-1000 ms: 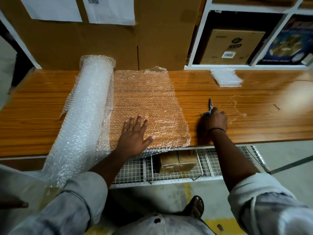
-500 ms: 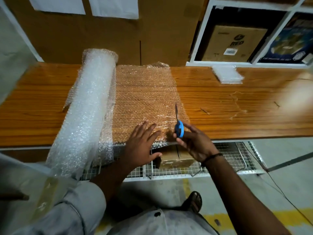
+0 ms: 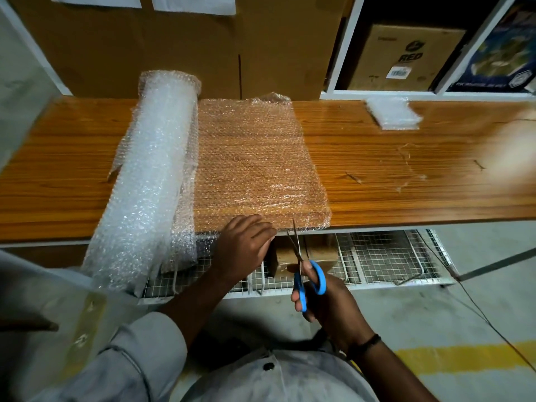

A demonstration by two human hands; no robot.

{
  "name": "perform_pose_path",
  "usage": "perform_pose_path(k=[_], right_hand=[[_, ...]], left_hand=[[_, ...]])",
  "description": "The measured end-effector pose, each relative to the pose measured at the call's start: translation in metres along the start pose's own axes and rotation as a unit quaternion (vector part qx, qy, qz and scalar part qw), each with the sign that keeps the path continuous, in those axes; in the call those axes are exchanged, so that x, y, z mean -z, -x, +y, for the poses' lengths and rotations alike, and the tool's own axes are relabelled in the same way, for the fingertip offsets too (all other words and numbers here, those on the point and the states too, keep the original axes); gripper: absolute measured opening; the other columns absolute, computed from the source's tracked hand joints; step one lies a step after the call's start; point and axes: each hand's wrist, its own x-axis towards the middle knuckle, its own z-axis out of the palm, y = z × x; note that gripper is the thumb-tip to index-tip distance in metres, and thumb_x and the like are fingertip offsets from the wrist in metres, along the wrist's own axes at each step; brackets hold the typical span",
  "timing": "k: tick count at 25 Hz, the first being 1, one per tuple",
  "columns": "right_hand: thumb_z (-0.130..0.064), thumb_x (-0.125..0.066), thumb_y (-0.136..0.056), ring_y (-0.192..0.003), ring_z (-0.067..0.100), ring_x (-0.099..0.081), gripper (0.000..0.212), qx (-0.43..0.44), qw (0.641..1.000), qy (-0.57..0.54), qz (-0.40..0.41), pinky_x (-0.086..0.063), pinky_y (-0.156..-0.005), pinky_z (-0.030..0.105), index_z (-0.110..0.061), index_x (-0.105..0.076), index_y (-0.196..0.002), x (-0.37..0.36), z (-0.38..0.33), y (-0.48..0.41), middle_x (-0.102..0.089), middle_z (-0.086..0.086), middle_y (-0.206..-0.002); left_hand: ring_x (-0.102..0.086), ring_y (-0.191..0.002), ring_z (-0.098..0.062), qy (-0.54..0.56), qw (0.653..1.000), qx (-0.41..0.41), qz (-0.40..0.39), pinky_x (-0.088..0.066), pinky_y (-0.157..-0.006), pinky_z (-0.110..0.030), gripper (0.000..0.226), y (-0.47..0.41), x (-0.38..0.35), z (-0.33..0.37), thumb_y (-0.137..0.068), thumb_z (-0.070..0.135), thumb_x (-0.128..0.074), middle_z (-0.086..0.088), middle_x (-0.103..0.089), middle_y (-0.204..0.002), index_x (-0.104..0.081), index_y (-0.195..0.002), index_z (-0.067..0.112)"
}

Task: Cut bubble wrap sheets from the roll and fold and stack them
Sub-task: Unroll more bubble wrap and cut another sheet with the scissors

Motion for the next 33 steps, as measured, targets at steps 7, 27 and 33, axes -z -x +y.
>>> perform_pose_path(k=[7, 27, 33], right_hand=[[-0.058, -0.068, -0.081, -0.064, 0.023, -0.06, 0.051, 0.018, 0.997, 0.069, 0.018, -0.038, -0.051, 0.03, -0.016, -0.077, -0.108, -0.008, -0.002, 0.002, -0.068, 0.019, -0.077], [-0.041, -0.073, -0.091, -0.056, 0.018, -0.054, 0.017, 0.087, 0.991, 0.095, 0.044, -0.029, -0.05, 0.027, -0.029, -0.078, -0.081, -0.02, -0.001, -0.03, -0.063, 0.017, -0.07], [-0.012, -0.068, -0.098, -0.045, 0.012, -0.049, 0.011, 0.091, 0.993, 0.072, 0.033, -0.035, -0.044, 0.016, -0.006, -0.076, -0.096, -0.021, 0.003, -0.036, -0.054, 0.018, -0.066]], left_hand=[[-0.071, -0.11, -0.026, 0.015, 0.999, 0.034, 0.02, -0.054, -0.093, -0.042, 0.02, -0.004, 0.0, 0.008, -0.092, 0.019, -0.066, -0.001, -0.078, -0.109, -0.079, -0.107, 0.017], [-0.07, -0.112, -0.022, 0.035, 0.997, 0.061, 0.024, -0.05, -0.096, -0.038, 0.019, -0.002, -0.002, 0.01, -0.088, 0.015, -0.077, 0.002, -0.078, -0.11, -0.08, -0.107, 0.018], [-0.07, -0.111, -0.021, 0.039, 0.997, 0.058, 0.027, -0.053, -0.094, -0.039, 0.02, 0.002, -0.004, 0.009, -0.087, 0.015, -0.079, 0.002, -0.078, -0.108, -0.08, -0.106, 0.019]])
